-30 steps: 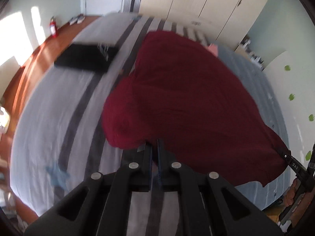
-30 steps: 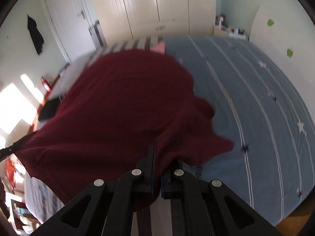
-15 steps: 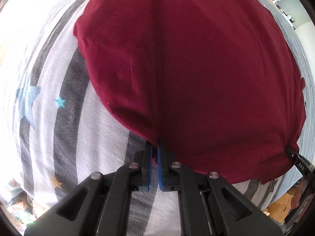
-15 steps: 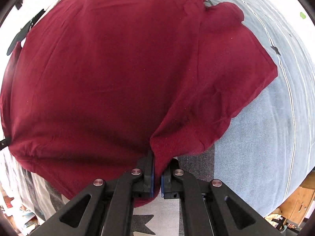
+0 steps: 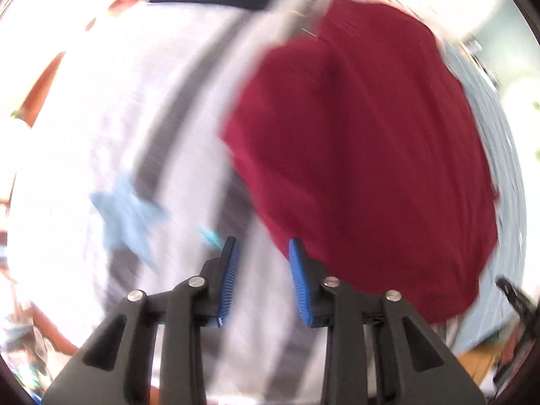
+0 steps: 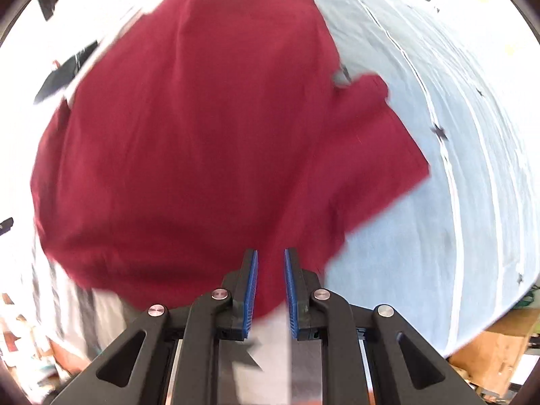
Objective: Fold clothes
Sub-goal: 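Grasp the shirt edge with the left gripper and pull it flat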
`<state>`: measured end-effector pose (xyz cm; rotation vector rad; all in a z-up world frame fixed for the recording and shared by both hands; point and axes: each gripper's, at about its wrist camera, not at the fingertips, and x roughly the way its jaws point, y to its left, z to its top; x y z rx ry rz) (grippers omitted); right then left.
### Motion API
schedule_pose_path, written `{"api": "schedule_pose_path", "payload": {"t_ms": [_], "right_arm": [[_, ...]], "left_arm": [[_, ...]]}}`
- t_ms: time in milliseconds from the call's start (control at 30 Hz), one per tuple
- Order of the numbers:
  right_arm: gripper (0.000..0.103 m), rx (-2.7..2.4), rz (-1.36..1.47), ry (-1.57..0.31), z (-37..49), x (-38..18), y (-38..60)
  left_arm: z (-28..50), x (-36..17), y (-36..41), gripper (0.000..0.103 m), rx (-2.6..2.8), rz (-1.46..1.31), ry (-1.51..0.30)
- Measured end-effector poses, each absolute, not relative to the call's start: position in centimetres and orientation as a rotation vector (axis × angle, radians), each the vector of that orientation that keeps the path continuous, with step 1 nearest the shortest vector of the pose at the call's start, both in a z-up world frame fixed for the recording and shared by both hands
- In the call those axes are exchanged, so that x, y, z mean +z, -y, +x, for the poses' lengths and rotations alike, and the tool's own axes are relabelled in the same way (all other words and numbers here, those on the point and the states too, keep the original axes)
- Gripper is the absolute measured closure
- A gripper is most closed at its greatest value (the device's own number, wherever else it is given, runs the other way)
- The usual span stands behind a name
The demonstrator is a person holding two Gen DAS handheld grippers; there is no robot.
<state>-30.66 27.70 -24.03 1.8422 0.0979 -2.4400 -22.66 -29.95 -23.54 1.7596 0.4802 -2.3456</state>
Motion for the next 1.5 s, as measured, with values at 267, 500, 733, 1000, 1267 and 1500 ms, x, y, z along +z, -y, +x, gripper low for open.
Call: {"api": "schedule_pose_path", "payload": {"t_ms": [267,500,733,1000,1267,1500], "right_arm": [[0.088,-2.497,1.717,0.055,-38.6,-26.8,-22.1],[0.088,-2.481,1.727,0.080,-40.9,-29.7,-18.8],[0.088,-2.474,1.761,0.089,-41.2,-30.7,-18.9],[0.088,-2.477,1.777,0.108,-40.0,-30.6,-19.7],[0.088,-2.506,1.778,0.144,-39.2,-30.2,-21.1],[0.088,-2.507,1.773,0.174,-38.6,-30.3,-21.4]], "left_arm": [[-29.2,-29.2,34.2,0.075,-2.329,1.760,-0.618],[-31.7,-30.2,33.2,0.068,-2.400,1.760,-0.732],[-32.9,-28.0,28.6,0.098,-2.572,1.791,-0.678],[-33.3,-22.2,11.1,0.099,-2.989,1.916,-0.473],[-27.6,-24.7,6.9,0.081,-3.005,1.971,-0.424],[-25.0,-24.0,11.1,0.061,-2.819,1.743,-0.367]]}}
